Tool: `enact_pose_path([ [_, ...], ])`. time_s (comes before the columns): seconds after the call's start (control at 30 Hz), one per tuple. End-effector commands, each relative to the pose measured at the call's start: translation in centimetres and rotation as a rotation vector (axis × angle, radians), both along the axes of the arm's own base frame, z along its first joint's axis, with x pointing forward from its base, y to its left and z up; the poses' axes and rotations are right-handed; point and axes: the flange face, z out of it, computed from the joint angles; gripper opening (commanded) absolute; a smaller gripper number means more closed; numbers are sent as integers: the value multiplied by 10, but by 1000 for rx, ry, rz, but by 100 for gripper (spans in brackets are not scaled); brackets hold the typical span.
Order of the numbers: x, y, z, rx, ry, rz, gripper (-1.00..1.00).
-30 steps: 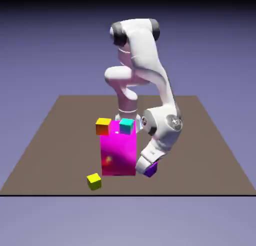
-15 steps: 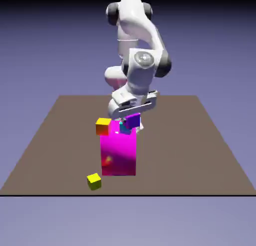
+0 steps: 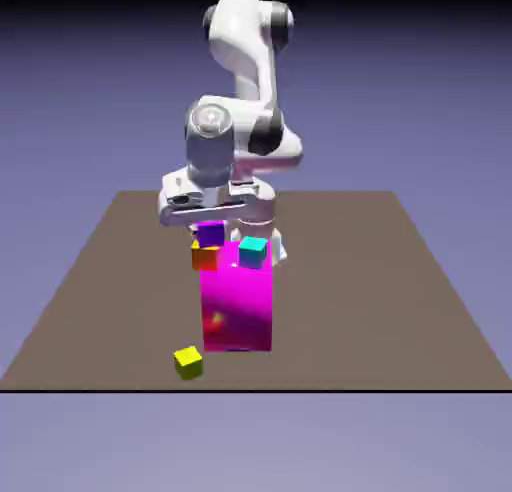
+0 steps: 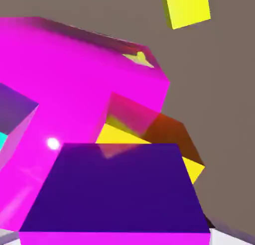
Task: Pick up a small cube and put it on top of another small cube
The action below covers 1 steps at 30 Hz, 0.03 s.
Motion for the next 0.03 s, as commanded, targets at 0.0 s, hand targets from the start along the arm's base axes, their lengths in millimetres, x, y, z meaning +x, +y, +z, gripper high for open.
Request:
enact_pose_path([
  [0.0,4,1,14,0,0,0,100],
])
